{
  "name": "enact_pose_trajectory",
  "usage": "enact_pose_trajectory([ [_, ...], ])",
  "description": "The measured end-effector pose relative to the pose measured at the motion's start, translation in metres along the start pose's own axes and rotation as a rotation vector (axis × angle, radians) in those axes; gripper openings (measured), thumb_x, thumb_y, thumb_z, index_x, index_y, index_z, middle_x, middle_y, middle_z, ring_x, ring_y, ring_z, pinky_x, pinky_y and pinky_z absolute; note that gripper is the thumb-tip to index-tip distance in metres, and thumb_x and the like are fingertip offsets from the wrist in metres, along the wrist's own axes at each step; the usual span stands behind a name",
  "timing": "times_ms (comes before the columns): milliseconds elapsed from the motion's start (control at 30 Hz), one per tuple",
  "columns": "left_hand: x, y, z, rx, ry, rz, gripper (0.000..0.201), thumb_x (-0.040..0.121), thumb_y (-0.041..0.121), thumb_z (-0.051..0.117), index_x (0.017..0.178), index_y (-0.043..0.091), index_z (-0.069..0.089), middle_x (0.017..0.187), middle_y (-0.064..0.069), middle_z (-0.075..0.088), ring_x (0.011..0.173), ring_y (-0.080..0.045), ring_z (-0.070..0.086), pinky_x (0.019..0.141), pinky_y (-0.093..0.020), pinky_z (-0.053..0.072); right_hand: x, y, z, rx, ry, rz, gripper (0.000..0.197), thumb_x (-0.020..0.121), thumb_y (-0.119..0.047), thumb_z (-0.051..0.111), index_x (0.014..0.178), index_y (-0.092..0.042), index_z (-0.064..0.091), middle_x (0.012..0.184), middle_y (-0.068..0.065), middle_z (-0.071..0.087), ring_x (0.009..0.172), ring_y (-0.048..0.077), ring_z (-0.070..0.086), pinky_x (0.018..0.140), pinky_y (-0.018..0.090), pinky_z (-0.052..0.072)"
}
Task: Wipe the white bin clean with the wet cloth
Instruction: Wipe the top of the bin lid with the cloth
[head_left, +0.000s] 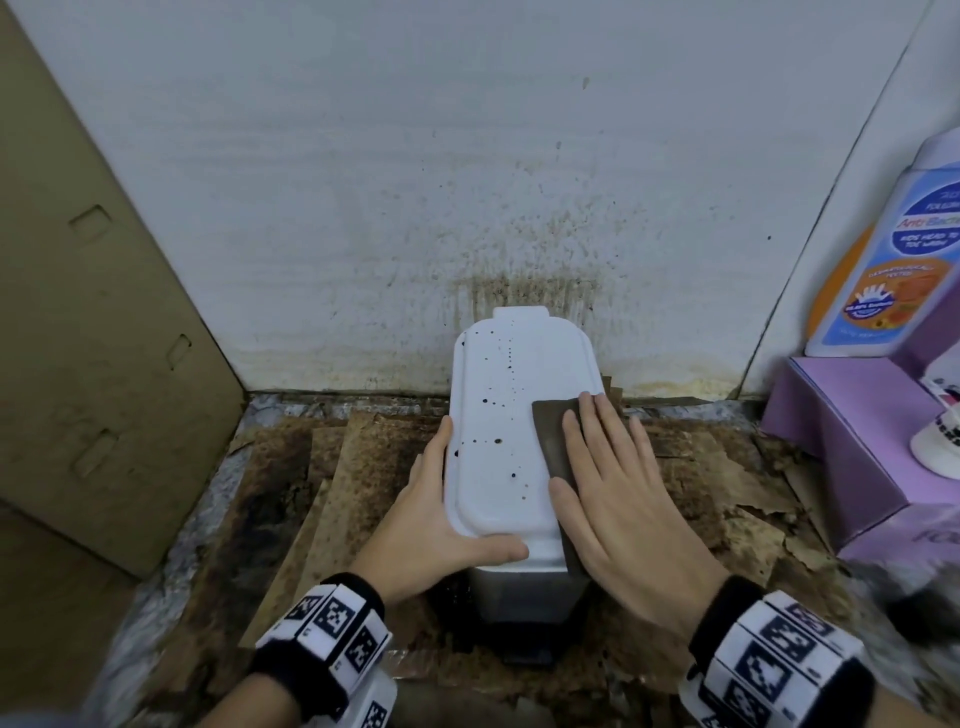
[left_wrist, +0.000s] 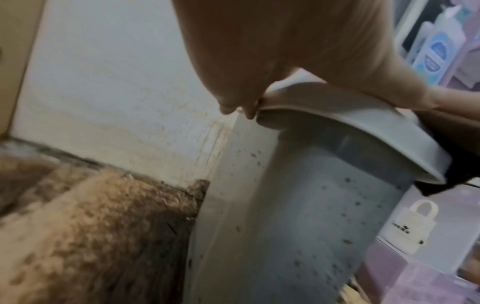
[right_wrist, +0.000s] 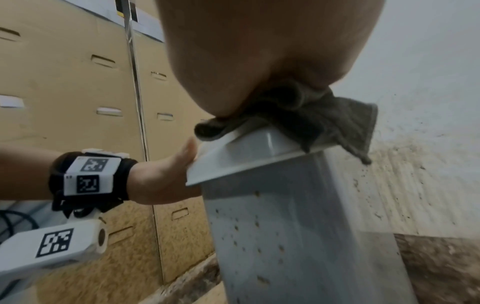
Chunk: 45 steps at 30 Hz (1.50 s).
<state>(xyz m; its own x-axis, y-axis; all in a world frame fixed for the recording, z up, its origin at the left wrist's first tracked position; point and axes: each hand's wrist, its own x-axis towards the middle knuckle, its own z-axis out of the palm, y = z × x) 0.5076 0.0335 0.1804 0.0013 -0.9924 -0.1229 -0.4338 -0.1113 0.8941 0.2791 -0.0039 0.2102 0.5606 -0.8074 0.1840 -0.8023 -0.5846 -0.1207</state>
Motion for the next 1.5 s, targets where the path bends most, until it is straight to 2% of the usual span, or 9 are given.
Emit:
enact_pose_trajectory([
  [133, 0.001, -0.002, -0.014, 0.095, -0.082, -0.014, 0.149, 0.043, 0.077, 0.091, 0.153, 0.06, -0.008, 0.164, 0.031, 0.018, 0.157, -0.01, 0.018, 0.122, -0.052, 0.031, 0.005, -0.003, 0.002, -0.051, 0.009, -0.031, 0.067, 0.105, -0.04, 0.005, 0.158, 0.002, 0.009, 0.167, 0.02, 0.004, 0.156, 0.03, -0.002, 0.124, 0.047, 0.013],
  [367, 0.003, 0.0, -0.018, 0.132, -0.083, 0.005, 0.153, 0.041, 0.077, 0.092, 0.157, 0.054, -0.006, 0.163, 0.025, 0.026, 0.15, -0.007, 0.032, 0.119, -0.047, 0.037, 0.022, -0.02, 0.003, -0.163, 0.049, 0.009, 0.064, 0.105, -0.033, 0.017, 0.15, 0.012, 0.028, 0.157, 0.032, 0.029, 0.15, 0.041, 0.025, 0.119, 0.053, 0.029],
  [667, 0.002, 0.002, -0.02, 0.172, -0.058, 0.038, 0.157, 0.036, 0.078, 0.092, 0.16, 0.048, 0.0, 0.162, 0.02, 0.033, 0.147, -0.007, 0.038, 0.118, -0.044, 0.04, 0.04, -0.054, 0.005, -0.163, -0.052, -0.015, 0.075, 0.097, -0.033, -0.01, 0.152, 0.015, 0.008, 0.16, 0.038, 0.005, 0.152, 0.048, 0.004, 0.123, 0.055, 0.015],
  [767, 0.003, 0.004, -0.025, 0.16, -0.107, 0.052, 0.158, 0.041, 0.066, 0.098, 0.161, 0.042, -0.002, 0.158, 0.023, 0.036, 0.144, -0.001, 0.038, 0.116, -0.032, 0.04, 0.044, -0.061, 0.004, -0.161, -0.117, -0.02, 0.082, 0.088, -0.035, -0.022, 0.154, 0.011, -0.003, 0.161, 0.034, -0.008, 0.153, 0.043, -0.01, 0.124, 0.052, 0.004],
  [900, 0.003, 0.006, -0.03, 0.13, -0.152, 0.099, 0.152, 0.047, 0.048, 0.102, 0.162, 0.037, 0.002, 0.142, 0.038, 0.041, 0.129, 0.02, 0.042, 0.096, -0.003, 0.039, 0.05, -0.071, 0.01, -0.066, -0.02, 0.043, 0.078, 0.096, -0.039, -0.003, 0.153, 0.01, 0.018, 0.161, 0.032, 0.014, 0.153, 0.04, 0.015, 0.124, 0.05, 0.018],
  [1167, 0.002, 0.0, -0.025, 0.183, -0.112, 0.151, 0.15, 0.054, 0.047, 0.101, 0.159, 0.037, -0.007, 0.143, 0.048, 0.019, 0.128, 0.03, 0.031, 0.099, 0.002, 0.032, 0.059, -0.09, 0.018, -0.012, 0.013, 0.11, 0.075, 0.098, -0.039, 0.009, 0.151, 0.01, 0.028, 0.159, 0.031, 0.024, 0.151, 0.039, 0.024, 0.122, 0.049, 0.023],
  [1233, 0.002, -0.002, -0.024, 0.216, -0.106, 0.128, 0.155, 0.056, 0.053, 0.098, 0.16, 0.035, -0.016, 0.152, 0.041, 0.018, 0.137, 0.018, 0.03, 0.107, -0.005, 0.03, 0.062, -0.096, 0.019, -0.002, -0.017, 0.124, 0.078, 0.095, -0.04, 0.003, 0.153, 0.009, 0.021, 0.162, 0.03, 0.016, 0.153, 0.038, 0.016, 0.124, 0.048, 0.016],
  [1300, 0.002, -0.008, -0.022, 0.233, -0.097, 0.1, 0.16, 0.054, 0.06, 0.095, 0.158, 0.037, -0.025, 0.164, 0.024, 0.017, 0.15, -0.002, 0.023, 0.119, -0.025, 0.029, 0.063, -0.1, 0.016, 0.02, -0.057, 0.134, 0.081, 0.092, -0.042, -0.002, 0.156, 0.007, 0.011, 0.164, 0.028, 0.006, 0.155, 0.036, 0.006, 0.126, 0.047, 0.009],
  [1500, 0.001, 0.002, -0.03, 0.342, -0.148, 0.058, 0.169, 0.046, 0.072, 0.092, 0.151, 0.04, -0.036, 0.17, 0.01, 0.013, 0.155, -0.014, 0.016, 0.125, -0.041, 0.024, 0.058, -0.077, -0.018, 0.406, -0.181, 0.092, 0.064, 0.109, -0.039, 0.019, 0.16, -0.008, -0.003, 0.168, 0.007, -0.011, 0.154, 0.015, -0.013, 0.125, 0.032, -0.007],
])
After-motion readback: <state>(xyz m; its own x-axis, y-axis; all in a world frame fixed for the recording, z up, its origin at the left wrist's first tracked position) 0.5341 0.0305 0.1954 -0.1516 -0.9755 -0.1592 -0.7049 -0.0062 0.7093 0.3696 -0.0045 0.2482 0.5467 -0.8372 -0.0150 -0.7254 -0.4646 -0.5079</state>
